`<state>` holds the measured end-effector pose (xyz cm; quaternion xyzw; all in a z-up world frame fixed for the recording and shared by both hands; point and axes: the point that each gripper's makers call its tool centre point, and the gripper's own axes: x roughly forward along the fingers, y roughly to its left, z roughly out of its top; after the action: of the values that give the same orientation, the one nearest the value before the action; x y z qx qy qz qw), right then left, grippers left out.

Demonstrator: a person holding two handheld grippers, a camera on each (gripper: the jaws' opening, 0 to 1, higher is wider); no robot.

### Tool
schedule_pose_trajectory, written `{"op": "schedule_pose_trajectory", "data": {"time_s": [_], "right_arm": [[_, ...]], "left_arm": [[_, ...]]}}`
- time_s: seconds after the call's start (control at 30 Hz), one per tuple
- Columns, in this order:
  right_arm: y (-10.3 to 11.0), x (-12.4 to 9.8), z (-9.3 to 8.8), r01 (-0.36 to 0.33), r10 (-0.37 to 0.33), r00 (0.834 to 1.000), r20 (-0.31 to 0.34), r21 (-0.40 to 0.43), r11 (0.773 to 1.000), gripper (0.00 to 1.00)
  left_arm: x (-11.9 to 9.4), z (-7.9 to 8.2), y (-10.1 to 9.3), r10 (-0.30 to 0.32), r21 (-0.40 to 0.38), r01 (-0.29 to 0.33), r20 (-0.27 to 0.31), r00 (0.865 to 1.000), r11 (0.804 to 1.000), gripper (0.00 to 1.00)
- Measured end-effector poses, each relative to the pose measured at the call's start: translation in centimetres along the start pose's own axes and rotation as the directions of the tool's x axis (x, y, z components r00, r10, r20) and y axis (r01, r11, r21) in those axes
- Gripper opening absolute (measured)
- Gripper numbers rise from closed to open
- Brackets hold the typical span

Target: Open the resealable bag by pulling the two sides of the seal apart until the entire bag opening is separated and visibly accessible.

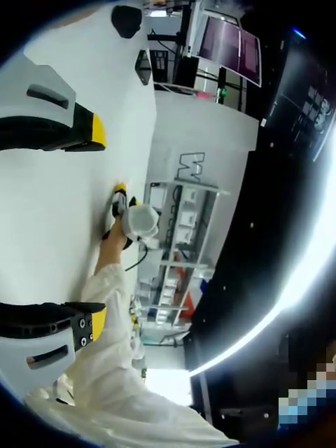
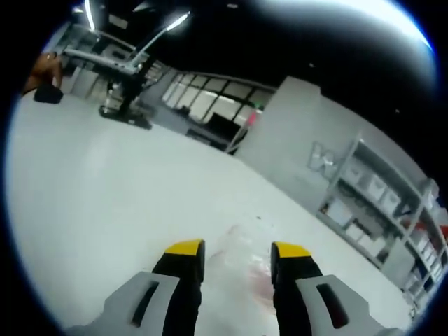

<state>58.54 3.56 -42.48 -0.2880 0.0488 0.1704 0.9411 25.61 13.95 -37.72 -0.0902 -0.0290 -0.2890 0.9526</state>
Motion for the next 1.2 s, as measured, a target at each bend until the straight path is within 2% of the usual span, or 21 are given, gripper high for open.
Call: {"op": "schedule_pose_trajectory", "data": {"time_s": [0.2,0.37,0.5,0.67,0.73,0.87,1.03,1.2], "right_arm": [[0.0,0.5,0.0,0.004,-0.003,1.0,0.004,-0.015,1.0,0.32],[0.0,1.0,-0.4,0.003,-0.003,1.0,0.002,-0.013,1.0,0.17],[0.1,0.9,-0.3,0.014,-0.014,1.0,0.001,-0.032,0.999,0.18],[-0.2,1.1,-0.6,0.012,-0.011,1.0,-0.009,0.074,0.997,0.12],[-0.3,1.1,-0.7,0.011,-0.009,1.0,-0.013,0.087,0.996,0.12],[0.5,0.9,-0.7,-0.022,0.023,1.0,-0.002,0.169,0.985,0.0],[0.6,0.7,-0.7,-0.026,0.028,1.0,-0.009,0.177,0.984,0.0],[0.6,0.7,-1.3,-0.047,0.062,0.998,-0.031,0.345,0.937,0.0]], "left_arm": [[0.0,-0.1,0.2,0.002,-0.005,-0.002,-0.001,1.0,1.0,0.86],[0.1,-0.1,0.4,0.004,-0.009,-0.004,0.002,1.0,1.0,0.86],[0.1,-0.2,0.5,0.005,-0.012,-0.005,-0.002,1.0,1.0,0.86],[0.2,-0.2,0.7,0.004,-0.015,-0.004,-0.002,1.0,1.0,0.86],[0.3,0.0,0.7,0.003,-0.013,-0.003,-0.003,1.0,1.0,0.86],[0.4,0.2,0.5,-0.004,-0.008,0.004,0.002,1.0,1.0,0.85],[0.4,0.4,0.2,-0.012,-0.001,0.012,-0.001,1.0,1.0,0.85],[0.1,0.7,0.0,-0.009,0.008,0.009,0.001,1.0,1.0,0.85]]}}
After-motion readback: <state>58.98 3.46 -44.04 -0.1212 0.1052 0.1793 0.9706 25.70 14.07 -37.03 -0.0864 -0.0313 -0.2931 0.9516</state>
